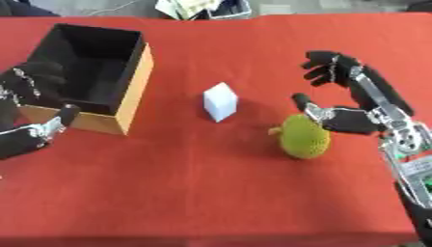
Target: Pick up objects on the table and place them in the box.
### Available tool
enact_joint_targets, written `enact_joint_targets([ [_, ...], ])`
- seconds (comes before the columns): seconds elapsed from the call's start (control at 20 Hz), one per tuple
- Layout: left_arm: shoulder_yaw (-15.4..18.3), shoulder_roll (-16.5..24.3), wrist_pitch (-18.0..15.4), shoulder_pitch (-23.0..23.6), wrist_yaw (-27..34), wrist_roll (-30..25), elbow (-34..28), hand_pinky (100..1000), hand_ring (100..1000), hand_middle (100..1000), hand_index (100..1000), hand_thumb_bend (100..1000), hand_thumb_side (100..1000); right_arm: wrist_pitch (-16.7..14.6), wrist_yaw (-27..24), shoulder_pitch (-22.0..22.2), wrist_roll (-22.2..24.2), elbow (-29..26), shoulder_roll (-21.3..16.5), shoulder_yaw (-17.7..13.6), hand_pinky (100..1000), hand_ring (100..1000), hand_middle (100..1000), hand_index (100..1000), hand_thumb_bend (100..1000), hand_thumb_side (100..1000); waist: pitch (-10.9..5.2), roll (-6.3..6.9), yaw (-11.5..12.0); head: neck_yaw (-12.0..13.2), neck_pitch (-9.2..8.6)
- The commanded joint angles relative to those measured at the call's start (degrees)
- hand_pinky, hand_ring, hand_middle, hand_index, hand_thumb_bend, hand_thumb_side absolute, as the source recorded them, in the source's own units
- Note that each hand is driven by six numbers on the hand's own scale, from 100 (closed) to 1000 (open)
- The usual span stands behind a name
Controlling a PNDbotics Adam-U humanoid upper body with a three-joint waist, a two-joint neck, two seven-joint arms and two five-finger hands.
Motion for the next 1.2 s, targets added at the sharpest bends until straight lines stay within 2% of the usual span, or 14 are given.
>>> enact_joint_targets([
  [0.05,0.1,1.5,0.0,-0.3,-0.1,-0.1,-0.7,618,747,763,827,497,308,-0.2,0.8,0.0,1.7,0.7,-4.4,0.7,702,734,743,886,332,332,-0.93,-0.09,0.0,-0.1,0.29],
  [0.25,0.1,1.6,0.0,-0.3,-0.1,-0.1,-0.6,618,748,763,827,496,308,-0.5,0.9,0.2,2.9,1.7,-5.9,1.4,705,736,743,888,339,323,-0.94,-0.14,0.1,-0.1,0.29],
  [0.55,0.0,1.7,0.0,-0.3,-0.1,-0.2,-0.6,619,748,763,827,496,309,-0.8,1.6,-0.6,6.1,4.0,-9.5,4.4,709,737,746,888,333,345,-1.07,-0.34,0.3,-0.4,0.29],
  [1.2,-0.1,1.8,0.0,-0.3,-0.1,-0.4,-0.6,619,748,763,828,493,310,-1.4,5.8,-2.3,11.6,7.5,-10.6,6.9,721,743,752,891,334,356,-1.1,-0.39,0.6,-0.4,0.29],
])
